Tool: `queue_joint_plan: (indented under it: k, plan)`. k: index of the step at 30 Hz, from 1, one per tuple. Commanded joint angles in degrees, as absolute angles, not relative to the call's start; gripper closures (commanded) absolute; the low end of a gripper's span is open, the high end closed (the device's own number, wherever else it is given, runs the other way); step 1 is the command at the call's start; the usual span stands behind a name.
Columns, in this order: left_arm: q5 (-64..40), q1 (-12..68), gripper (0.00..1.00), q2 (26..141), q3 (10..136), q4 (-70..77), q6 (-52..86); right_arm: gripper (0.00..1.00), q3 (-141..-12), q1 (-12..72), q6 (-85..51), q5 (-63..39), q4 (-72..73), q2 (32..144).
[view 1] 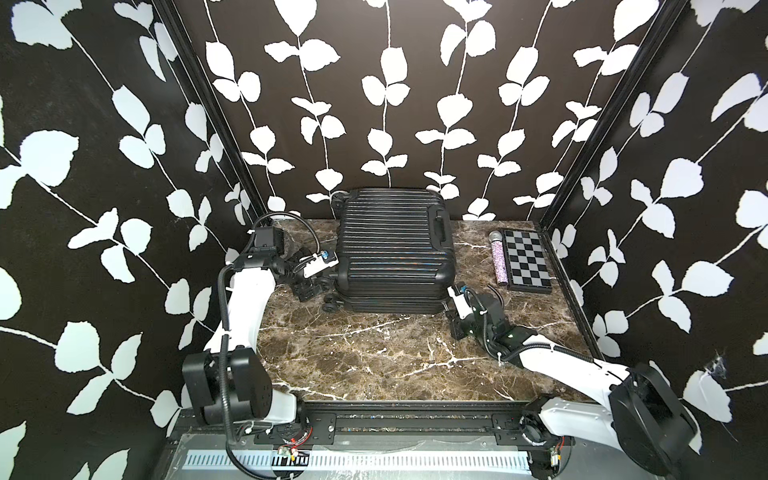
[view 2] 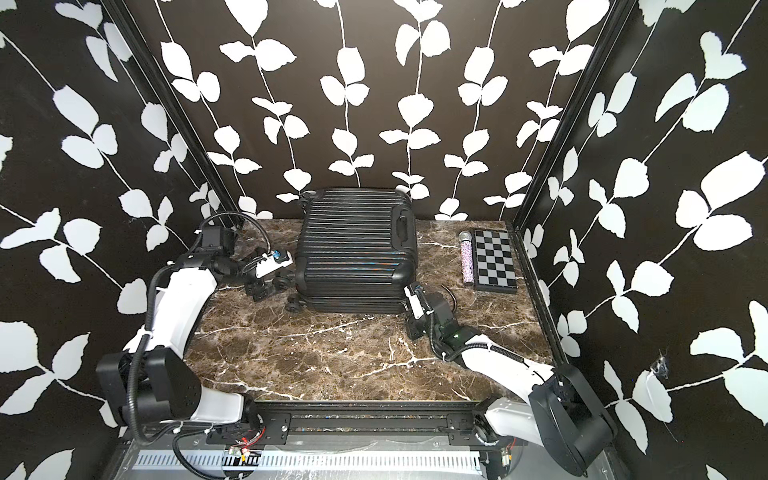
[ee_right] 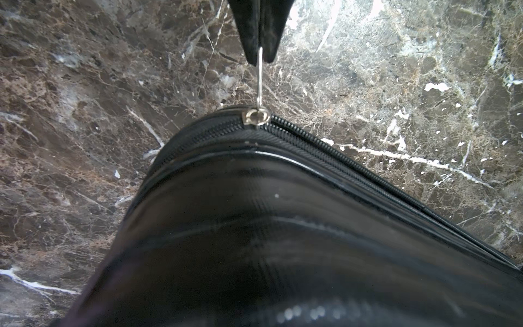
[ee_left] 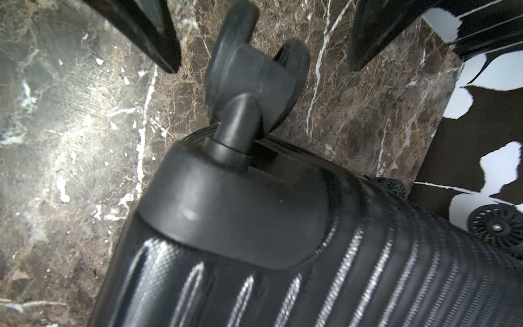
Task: Close the suitcase zippers
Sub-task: Zip the zipper on the suitcase.
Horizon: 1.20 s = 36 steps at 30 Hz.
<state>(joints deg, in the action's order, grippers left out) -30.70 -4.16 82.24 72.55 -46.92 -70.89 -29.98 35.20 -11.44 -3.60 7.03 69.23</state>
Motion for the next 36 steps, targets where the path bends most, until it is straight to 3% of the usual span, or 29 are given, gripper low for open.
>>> queue_joint_plan:
  k: [1, 12, 17, 24, 29, 33, 36]
  plan:
    - [-33.46, -4.13, 0.09, 82.72, 71.44, -46.05, -75.56, 1.00, -30.42, 35.51, -12.04, -3.05, 2.64, 70.16]
    - [-33.81, -2.39, 0.10, 82.52, 67.32, -36.73, -74.66, 1.00, -30.85, 35.51, -11.76, -3.74, 3.31, 71.49]
    - [-33.44, -1.43, 0.15, 83.39, 67.60, -38.60, -75.44, 1.00, -30.99, 35.51, -11.91, -4.00, 3.38, 72.07]
    - [-31.47, 0.16, 0.35, 82.78, 69.56, -46.40, -77.34, 1.00, -30.85, 35.53, -11.77, -3.80, 3.66, 71.86]
    - [-29.65, 0.80, 0.64, 81.17, 69.40, -49.36, -76.99, 1.00, -30.63, 35.51, -11.68, -3.81, 3.96, 72.11]
    - [-28.32, 1.64, 0.76, 79.28, 68.59, -49.89, -75.82, 1.00, -30.54, 35.51, -11.61, -3.94, 4.21, 72.07]
    - [-26.82, 3.11, 0.77, 77.70, 67.89, -49.93, -73.88, 1.00, -30.74, 35.51, -11.69, -4.11, 4.50, 72.20]
